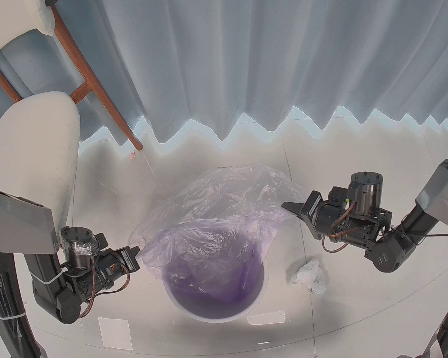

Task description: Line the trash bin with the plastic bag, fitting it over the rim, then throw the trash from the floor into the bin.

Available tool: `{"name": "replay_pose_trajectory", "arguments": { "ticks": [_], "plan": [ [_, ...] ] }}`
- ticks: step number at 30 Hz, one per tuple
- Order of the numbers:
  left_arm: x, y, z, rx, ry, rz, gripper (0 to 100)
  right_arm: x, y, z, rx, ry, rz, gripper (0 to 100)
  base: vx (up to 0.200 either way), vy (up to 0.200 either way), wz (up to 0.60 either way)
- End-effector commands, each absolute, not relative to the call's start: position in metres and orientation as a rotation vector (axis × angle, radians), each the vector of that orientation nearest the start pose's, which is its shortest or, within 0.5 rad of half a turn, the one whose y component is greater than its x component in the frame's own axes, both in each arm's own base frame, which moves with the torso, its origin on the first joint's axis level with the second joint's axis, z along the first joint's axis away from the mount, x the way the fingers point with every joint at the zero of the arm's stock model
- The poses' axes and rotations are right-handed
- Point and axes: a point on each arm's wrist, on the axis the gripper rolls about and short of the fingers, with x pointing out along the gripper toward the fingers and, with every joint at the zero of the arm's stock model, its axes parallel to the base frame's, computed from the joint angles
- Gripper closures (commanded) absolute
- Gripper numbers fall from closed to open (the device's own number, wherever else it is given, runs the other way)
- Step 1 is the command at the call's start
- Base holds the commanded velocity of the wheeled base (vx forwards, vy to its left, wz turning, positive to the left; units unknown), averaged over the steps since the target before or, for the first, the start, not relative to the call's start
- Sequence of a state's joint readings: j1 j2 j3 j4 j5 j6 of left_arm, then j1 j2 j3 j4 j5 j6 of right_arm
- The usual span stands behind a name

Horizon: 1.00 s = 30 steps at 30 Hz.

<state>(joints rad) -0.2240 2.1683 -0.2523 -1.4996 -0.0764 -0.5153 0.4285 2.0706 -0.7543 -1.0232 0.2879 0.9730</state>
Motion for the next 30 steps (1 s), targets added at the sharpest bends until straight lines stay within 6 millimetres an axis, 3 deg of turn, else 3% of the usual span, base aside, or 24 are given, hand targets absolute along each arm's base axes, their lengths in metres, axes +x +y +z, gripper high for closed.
{"name": "replay_pose_trajectory", "arguments": {
  "ticks": [1,15,20,25,26,30],
  "plan": [
    [0.272,-0.062,0.003,-0.491,0.529,-0.144,100,0.35,0.15,0.07,0.911,0.693,0.411,100,0.0,0.0,0.0],
    [0.244,-0.055,0.005,-0.503,0.583,-0.121,100,0.334,0.137,0.046,0.906,0.86,0.292,100,0.0,0.0,0.0],
    [0.229,-0.052,0.014,-0.501,0.573,-0.125,100,0.318,0.136,0.048,0.894,0.888,0.296,100,0.0,0.0,0.0],
    [0.228,-0.052,0.015,-0.498,0.57,-0.135,100,0.308,0.14,0.057,0.888,0.863,0.34,100,0.0,0.0,0.0],
    [0.228,-0.052,0.015,-0.498,0.572,-0.135,0,0.308,0.14,0.058,0.889,0.858,0.342,100,0.0,0.0,0.0],
    [0.226,-0.053,0.026,-0.5,0.532,-0.154,0,0.297,0.143,0.065,0.879,0.804,0.401,100,0.0,0.0,0.0]
  ]
}}
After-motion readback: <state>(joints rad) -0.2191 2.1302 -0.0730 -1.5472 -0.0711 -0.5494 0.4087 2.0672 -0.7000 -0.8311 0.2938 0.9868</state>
